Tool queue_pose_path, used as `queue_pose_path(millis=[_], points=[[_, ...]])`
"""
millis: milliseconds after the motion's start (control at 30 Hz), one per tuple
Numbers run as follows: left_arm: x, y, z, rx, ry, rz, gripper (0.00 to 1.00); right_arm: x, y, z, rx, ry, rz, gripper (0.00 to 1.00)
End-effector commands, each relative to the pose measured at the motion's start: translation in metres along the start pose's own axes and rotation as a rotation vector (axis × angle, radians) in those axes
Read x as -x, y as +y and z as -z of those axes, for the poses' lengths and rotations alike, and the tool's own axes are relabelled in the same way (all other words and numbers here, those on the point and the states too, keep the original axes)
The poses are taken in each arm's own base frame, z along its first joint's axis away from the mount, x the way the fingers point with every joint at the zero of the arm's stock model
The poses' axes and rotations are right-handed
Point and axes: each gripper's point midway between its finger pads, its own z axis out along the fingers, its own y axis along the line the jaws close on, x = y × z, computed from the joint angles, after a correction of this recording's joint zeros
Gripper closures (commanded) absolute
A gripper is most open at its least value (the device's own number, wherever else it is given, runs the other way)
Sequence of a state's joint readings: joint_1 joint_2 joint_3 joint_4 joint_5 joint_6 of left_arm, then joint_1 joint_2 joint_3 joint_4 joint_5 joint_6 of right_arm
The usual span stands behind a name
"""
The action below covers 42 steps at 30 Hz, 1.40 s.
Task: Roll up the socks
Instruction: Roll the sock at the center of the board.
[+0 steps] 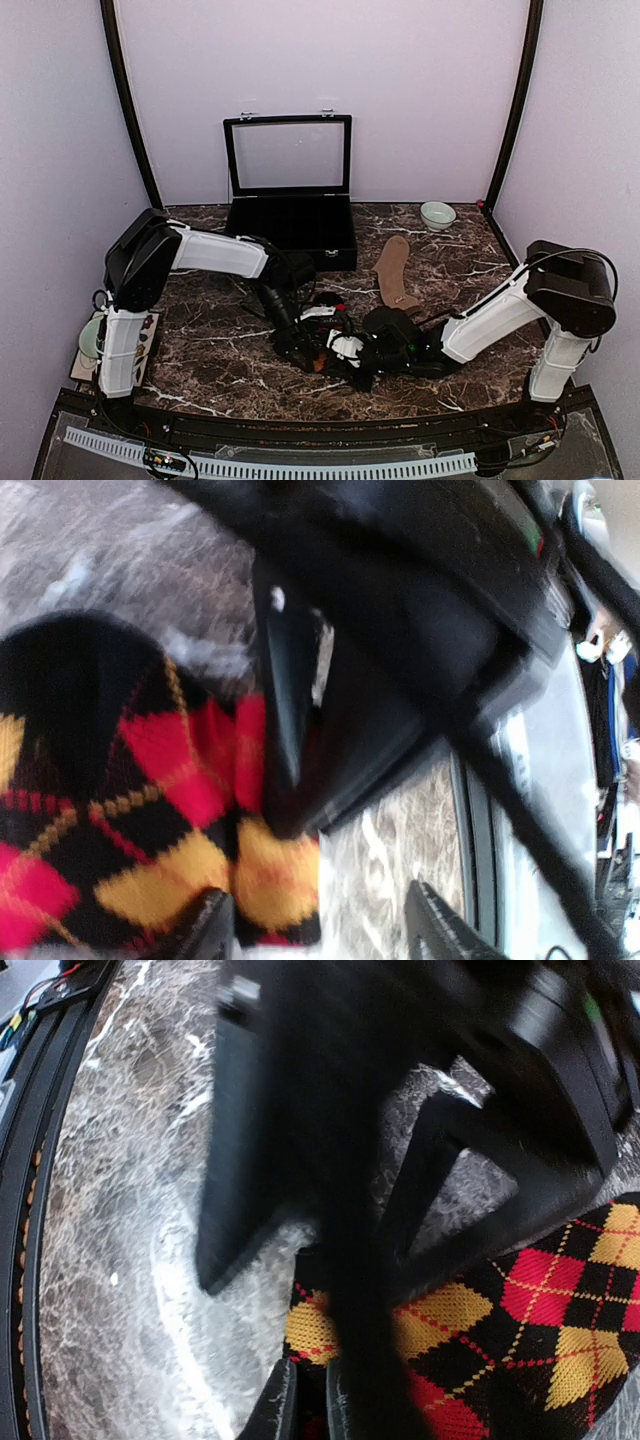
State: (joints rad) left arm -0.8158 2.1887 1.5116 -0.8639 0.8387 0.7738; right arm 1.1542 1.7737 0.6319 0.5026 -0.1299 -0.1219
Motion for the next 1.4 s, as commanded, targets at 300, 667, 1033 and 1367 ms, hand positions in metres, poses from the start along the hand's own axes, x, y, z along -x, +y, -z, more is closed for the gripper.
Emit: queue_pose_path(millis=[300,667,1033,1367], points=[[-0.042,-0.016,0.056,0.215,-0.060,-0.065,0.33,-0.083,-0.008,0.008,0.109,0.313,-0.334,0.97],[-0.005,-0.027,0.031,0.336,0.024,-0.422,0.41,-0.089,-0.002,0.012,0.301,0.349,-0.738,0.98],[0.027,-0.006,0.018,0.445,0.010,-0.588,0.54,-0.103,-0.012,0.019,0.354,0.376,-0.988,0.97],[0.029,0.008,0.002,0.460,0.028,-0.620,0.62,-0.108,-0.016,0.016,0.344,0.391,-1.008,0.97]])
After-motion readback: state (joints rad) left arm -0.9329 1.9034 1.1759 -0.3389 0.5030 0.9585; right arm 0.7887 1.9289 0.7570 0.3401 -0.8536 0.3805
